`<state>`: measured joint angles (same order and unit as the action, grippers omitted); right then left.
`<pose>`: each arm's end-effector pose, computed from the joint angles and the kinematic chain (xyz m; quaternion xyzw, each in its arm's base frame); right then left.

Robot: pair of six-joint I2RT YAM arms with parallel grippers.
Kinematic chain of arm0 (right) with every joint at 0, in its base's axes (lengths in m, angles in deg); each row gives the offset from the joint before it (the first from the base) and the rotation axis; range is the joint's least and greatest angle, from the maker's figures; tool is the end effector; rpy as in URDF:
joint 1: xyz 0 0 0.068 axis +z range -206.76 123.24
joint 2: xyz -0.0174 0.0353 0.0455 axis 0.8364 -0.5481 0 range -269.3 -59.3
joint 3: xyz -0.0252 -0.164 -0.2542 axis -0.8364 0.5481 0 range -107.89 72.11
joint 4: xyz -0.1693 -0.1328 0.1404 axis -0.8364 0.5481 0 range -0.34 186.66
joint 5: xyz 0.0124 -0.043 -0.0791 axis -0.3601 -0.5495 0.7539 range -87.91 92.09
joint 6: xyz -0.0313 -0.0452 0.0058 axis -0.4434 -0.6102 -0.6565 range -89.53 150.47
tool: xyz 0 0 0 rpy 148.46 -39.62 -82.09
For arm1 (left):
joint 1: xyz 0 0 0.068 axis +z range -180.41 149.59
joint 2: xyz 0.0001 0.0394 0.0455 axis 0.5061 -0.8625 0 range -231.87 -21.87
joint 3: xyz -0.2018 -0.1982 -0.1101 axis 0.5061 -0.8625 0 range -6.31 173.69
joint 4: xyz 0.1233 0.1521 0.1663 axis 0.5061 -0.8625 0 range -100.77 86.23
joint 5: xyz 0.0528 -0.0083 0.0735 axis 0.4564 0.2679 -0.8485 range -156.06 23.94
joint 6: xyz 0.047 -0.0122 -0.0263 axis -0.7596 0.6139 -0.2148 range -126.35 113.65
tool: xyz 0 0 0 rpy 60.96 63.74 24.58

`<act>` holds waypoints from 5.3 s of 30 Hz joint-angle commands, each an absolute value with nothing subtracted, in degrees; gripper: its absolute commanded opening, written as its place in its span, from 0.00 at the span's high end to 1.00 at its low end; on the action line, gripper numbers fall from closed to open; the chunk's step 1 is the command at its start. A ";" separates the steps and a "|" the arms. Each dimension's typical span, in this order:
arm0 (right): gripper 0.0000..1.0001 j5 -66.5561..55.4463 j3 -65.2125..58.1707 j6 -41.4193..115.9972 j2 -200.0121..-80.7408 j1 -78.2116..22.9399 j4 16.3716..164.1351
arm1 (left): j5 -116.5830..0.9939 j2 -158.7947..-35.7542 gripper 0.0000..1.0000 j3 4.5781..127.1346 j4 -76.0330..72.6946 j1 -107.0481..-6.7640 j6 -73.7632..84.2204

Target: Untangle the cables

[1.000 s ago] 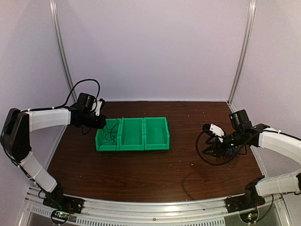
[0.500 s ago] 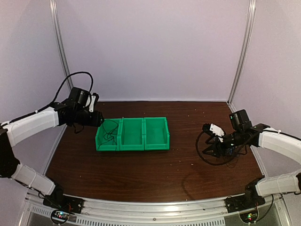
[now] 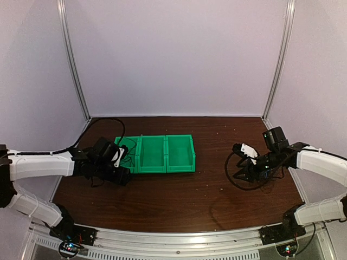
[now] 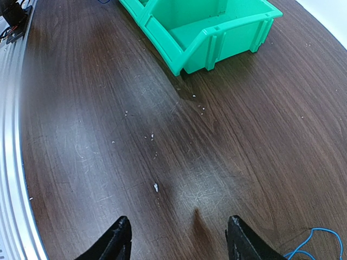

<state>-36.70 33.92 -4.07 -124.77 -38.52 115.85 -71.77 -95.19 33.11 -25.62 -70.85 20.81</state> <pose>0.1823 0.0849 0.2428 -0.4914 0.7561 0.2702 0.3373 0.1780 -0.1468 0.2205 0.0958 0.9497 -0.1241 0.2709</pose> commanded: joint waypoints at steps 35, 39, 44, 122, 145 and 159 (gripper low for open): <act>0.39 -37.75 33.79 -5.03 -124.86 -38.75 117.02 | -73.57 -109.13 0.76 39.47 -21.68 -71.01 12.62; 0.39 -37.89 33.78 -5.03 -125.03 -38.75 117.04 | -73.04 -110.70 0.70 38.30 -20.53 -71.01 13.21; 0.39 -37.92 33.79 -5.03 -124.91 -38.79 117.24 | -74.49 -113.51 0.81 39.41 -19.03 -71.01 12.75; 0.39 -38.43 33.35 -6.26 -126.49 -38.74 118.68 | -78.24 -95.34 1.00 31.26 -16.48 -63.28 39.66; 0.42 -30.94 29.87 -1.32 -122.74 -43.24 116.31 | -86.28 -115.51 0.93 48.50 -9.54 -62.05 22.38; 0.54 -20.60 20.48 -8.05 -132.44 -58.79 128.25 | -84.23 -102.65 0.32 49.50 -23.60 -62.14 20.00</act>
